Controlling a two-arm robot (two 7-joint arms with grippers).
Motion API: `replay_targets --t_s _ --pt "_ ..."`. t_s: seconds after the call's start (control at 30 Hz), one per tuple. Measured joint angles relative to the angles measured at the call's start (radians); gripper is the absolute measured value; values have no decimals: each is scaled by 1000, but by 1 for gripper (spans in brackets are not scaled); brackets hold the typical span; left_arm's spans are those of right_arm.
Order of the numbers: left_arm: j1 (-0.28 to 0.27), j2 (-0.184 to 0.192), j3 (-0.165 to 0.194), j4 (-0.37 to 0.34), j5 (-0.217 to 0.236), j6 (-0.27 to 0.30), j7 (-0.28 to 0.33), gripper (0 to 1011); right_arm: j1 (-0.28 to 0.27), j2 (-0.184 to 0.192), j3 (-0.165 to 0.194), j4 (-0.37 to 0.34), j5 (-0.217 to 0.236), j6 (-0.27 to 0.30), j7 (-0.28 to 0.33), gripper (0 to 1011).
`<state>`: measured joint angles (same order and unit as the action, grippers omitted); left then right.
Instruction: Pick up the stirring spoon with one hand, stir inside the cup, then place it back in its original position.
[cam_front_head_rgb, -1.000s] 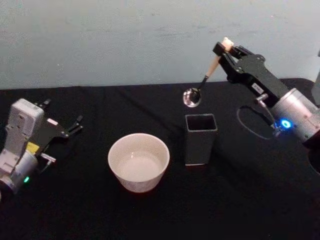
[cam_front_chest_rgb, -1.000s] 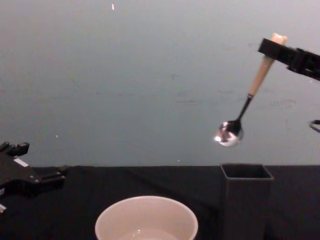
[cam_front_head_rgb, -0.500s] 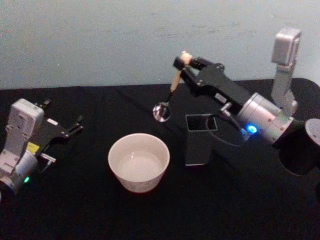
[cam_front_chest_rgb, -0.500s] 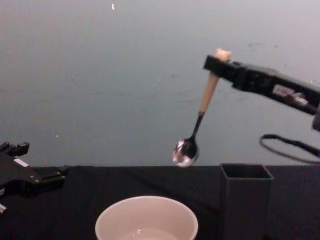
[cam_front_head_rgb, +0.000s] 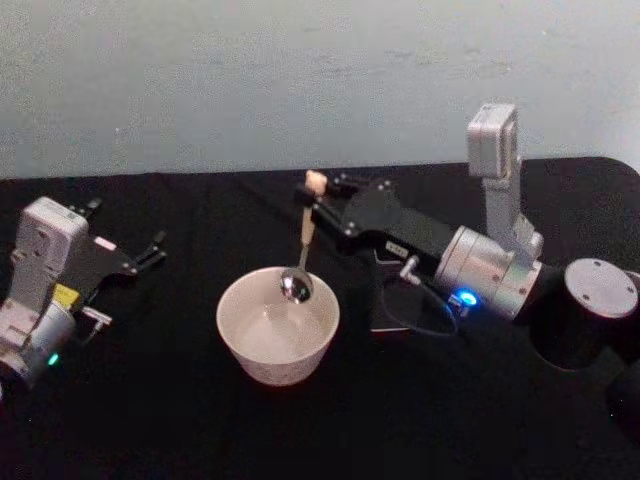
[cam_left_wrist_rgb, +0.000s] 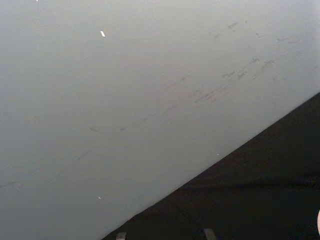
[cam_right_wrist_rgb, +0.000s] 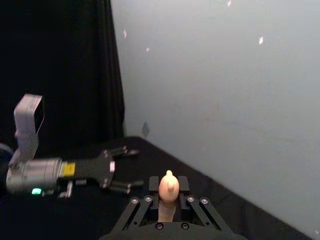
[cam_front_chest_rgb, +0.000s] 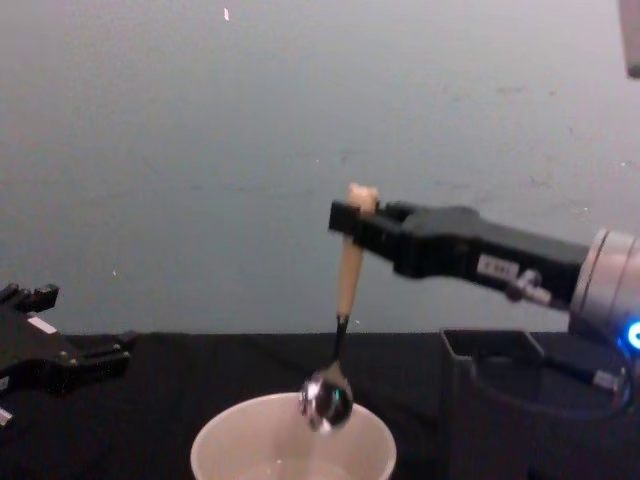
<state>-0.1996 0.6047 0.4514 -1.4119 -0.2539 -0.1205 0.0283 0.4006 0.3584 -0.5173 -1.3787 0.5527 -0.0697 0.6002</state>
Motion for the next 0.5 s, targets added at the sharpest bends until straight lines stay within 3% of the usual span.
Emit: replay_targets --t_s 0.5 --pt "0 0 0 0 0 0 0 1001 -11 17 -49 12 -42 1 44 214"
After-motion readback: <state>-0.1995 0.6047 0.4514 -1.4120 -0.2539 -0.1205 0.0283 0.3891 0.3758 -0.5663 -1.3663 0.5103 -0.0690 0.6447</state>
